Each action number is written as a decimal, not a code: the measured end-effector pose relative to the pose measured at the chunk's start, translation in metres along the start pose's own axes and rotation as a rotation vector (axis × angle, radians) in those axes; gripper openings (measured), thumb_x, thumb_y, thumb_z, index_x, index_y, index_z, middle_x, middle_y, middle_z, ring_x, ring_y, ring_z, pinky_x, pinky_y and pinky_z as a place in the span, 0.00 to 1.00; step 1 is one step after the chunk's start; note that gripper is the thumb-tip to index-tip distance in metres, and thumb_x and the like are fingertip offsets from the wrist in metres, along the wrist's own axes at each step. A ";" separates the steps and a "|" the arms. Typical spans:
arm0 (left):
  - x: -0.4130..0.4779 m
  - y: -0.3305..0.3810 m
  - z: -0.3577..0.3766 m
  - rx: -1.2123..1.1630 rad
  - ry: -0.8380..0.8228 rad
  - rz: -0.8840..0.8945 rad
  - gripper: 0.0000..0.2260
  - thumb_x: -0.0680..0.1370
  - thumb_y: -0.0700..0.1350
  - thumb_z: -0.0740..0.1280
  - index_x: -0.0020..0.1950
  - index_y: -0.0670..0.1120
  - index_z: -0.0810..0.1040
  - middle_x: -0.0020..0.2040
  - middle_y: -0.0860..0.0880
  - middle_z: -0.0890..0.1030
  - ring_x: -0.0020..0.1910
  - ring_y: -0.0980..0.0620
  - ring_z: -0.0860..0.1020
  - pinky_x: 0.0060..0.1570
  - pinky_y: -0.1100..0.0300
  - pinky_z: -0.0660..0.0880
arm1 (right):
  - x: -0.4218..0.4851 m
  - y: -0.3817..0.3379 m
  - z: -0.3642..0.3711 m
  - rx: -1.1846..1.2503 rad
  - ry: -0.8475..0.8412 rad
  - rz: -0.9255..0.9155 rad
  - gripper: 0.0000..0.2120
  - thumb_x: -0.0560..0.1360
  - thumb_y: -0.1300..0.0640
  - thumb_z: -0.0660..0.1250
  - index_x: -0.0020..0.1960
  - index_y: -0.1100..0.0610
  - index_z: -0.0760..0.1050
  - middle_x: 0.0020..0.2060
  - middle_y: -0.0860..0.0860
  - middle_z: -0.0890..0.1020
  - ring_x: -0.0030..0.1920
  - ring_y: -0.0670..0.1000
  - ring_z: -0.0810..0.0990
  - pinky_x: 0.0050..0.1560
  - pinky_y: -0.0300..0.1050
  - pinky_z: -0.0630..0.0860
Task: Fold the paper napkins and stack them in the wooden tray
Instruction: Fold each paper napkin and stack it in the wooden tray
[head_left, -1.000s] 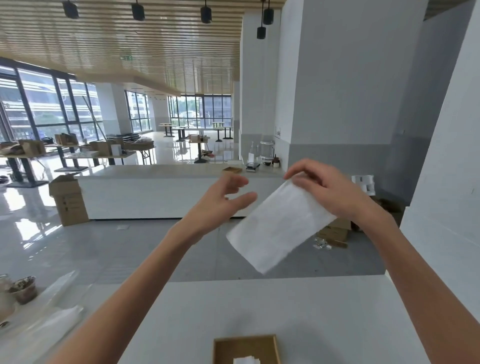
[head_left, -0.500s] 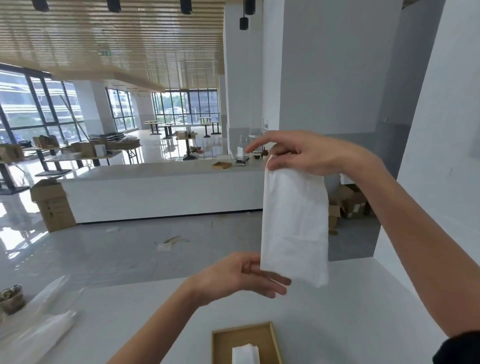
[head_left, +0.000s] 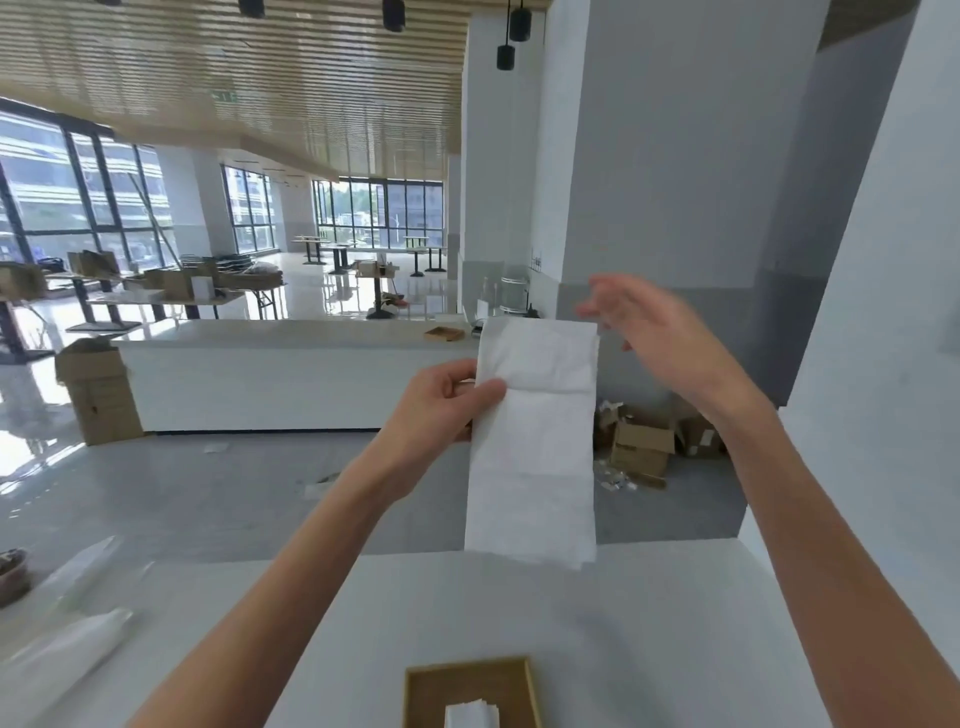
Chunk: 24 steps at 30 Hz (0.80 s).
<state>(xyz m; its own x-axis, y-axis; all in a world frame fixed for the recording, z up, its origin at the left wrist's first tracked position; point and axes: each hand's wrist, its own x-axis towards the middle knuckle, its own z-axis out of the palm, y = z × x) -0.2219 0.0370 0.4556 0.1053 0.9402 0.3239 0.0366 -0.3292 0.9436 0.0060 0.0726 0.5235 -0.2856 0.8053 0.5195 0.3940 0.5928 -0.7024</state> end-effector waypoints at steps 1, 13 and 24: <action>-0.001 -0.002 -0.002 -0.002 0.012 -0.005 0.10 0.82 0.41 0.66 0.61 0.40 0.81 0.54 0.42 0.86 0.51 0.48 0.85 0.54 0.51 0.82 | -0.005 0.015 0.005 0.098 -0.046 0.128 0.28 0.74 0.32 0.55 0.65 0.46 0.75 0.58 0.44 0.84 0.54 0.37 0.80 0.52 0.36 0.75; -0.007 -0.006 -0.011 -0.008 -0.030 0.074 0.10 0.80 0.34 0.66 0.58 0.43 0.83 0.53 0.45 0.87 0.51 0.50 0.85 0.55 0.55 0.82 | -0.027 0.047 0.057 0.617 -0.060 0.203 0.11 0.77 0.67 0.67 0.49 0.53 0.84 0.48 0.52 0.86 0.50 0.55 0.82 0.54 0.51 0.77; -0.007 -0.013 -0.006 -0.173 -0.050 0.179 0.23 0.79 0.25 0.59 0.32 0.46 0.80 0.59 0.49 0.85 0.61 0.50 0.82 0.53 0.60 0.79 | -0.032 0.044 0.044 0.593 -0.014 0.005 0.24 0.74 0.77 0.63 0.29 0.53 0.81 0.46 0.52 0.87 0.45 0.52 0.84 0.39 0.38 0.78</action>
<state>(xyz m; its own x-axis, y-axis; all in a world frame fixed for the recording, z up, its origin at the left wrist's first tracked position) -0.2287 0.0352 0.4410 0.1439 0.8614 0.4871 -0.1576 -0.4660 0.8706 -0.0059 0.0732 0.4550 -0.2985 0.8058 0.5115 -0.1584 0.4866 -0.8591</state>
